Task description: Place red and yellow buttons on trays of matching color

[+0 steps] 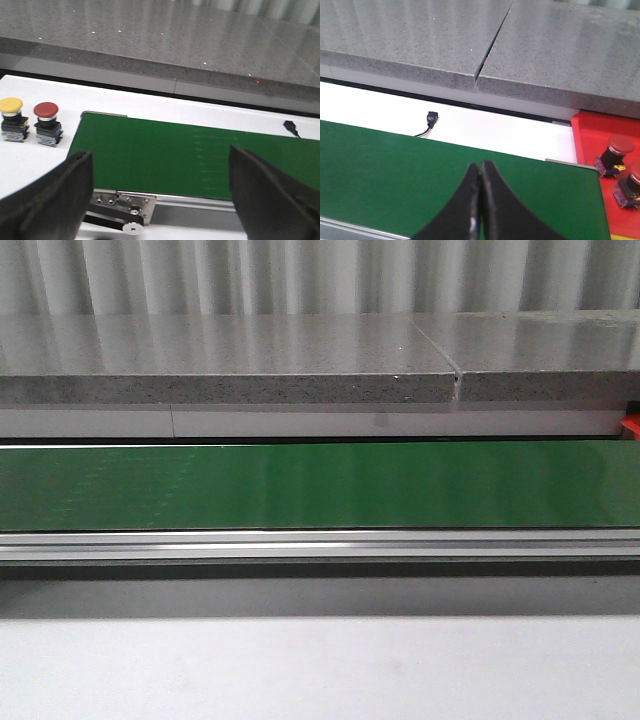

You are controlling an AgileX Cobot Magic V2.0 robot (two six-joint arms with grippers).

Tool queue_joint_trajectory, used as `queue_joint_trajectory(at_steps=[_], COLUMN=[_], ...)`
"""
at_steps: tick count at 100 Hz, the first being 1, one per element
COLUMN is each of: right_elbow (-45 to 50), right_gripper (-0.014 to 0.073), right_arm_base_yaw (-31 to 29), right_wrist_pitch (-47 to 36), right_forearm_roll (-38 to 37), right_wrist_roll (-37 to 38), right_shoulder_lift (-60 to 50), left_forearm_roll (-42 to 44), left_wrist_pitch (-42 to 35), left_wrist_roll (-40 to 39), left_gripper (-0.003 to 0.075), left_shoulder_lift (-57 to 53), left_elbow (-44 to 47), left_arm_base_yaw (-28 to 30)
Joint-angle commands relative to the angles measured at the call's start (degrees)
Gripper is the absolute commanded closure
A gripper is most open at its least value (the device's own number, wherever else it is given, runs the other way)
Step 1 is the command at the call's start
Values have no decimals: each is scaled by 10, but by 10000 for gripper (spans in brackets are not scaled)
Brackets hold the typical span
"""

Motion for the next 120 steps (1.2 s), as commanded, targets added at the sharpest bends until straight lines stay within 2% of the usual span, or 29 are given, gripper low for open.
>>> queue_joint_trajectory(at_steps=[1, 17, 32, 75, 97, 120], right_elbow=[-16, -16, -16, -16, -16, -16], right_gripper=[662, 662, 662, 662, 662, 662], right_arm_base_yaw=[1, 1, 1, 1, 1, 1], right_wrist_pitch=[-35, -35, -35, -35, -35, -35], right_forearm_roll=[-1, -1, -1, -1, -1, -1], right_wrist_roll=[-3, -3, -3, -3, -3, -3], right_shoulder_lift=[-3, -3, -3, -3, -3, -3], left_forearm_roll=[85, 169, 182, 111, 111, 110], left_wrist_pitch=[-52, -57, -55, -51, -52, -66], left_wrist_roll=[-93, -191, -253, -256, -256, -256], left_gripper=[174, 174, 174, 174, 174, 174], left_shoulder_lift=[67, 196, 328, 619, 715, 764], left_elbow=[-45, -111, -176, -341, -364, -365], left_arm_base_yaw=[-3, -3, 2, 122, 134, 164])
